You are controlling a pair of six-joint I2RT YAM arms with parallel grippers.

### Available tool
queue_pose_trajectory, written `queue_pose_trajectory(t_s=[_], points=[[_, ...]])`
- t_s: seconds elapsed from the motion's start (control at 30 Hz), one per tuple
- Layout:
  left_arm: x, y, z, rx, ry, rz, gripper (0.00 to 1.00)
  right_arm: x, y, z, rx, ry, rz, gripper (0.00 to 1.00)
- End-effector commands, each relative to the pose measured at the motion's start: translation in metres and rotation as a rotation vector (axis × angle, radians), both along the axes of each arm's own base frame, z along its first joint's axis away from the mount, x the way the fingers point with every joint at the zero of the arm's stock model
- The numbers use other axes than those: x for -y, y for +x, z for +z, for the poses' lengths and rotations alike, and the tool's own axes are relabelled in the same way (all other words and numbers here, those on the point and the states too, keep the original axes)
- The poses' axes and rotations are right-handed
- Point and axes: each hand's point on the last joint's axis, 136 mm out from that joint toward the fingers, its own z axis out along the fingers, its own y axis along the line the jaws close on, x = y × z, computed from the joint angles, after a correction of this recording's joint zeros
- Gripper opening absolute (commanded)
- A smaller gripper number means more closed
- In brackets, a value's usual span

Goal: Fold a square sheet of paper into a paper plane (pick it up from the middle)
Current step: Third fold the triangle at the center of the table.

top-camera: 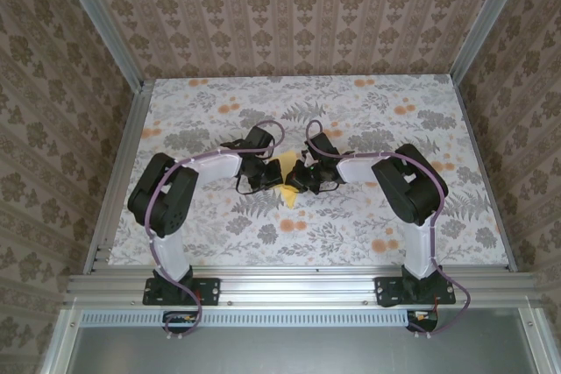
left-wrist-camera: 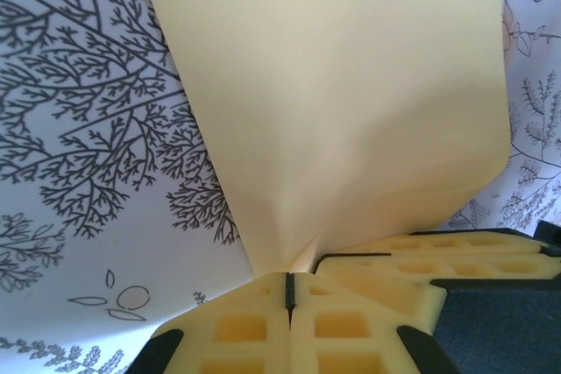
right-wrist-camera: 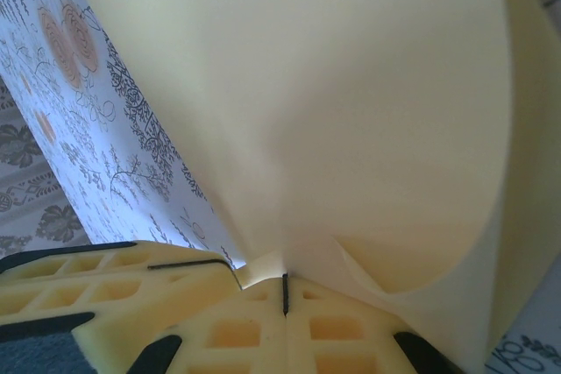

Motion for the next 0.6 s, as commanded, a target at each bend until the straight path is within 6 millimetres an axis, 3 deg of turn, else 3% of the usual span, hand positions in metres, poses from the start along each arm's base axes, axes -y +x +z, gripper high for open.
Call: queue_pose_trajectory(t_s=[0.0, 0.27, 0.43, 0.57], points=[[-0.009, -0.007, -0.022, -0.055, 0.055, 0.016, 0.00, 0.033, -0.023, -0.047, -0.143, -0.154, -0.065, 0.00], [-0.016, -0.010, -0.031, -0.085, 0.108, 0.021, 0.00, 0.025, -0.019, -0.034, -0.124, -0.107, -0.049, 0.00], [-0.022, -0.016, -0.036, -0.110, 0.161, 0.019, 0.00, 0.012, -0.008, -0.001, -0.041, -0.015, -0.012, 0.00], [-0.024, -0.021, -0.041, -0.129, 0.183, 0.009, 0.00, 0.007, -0.013, 0.020, -0.006, 0.041, 0.034, 0.00]])
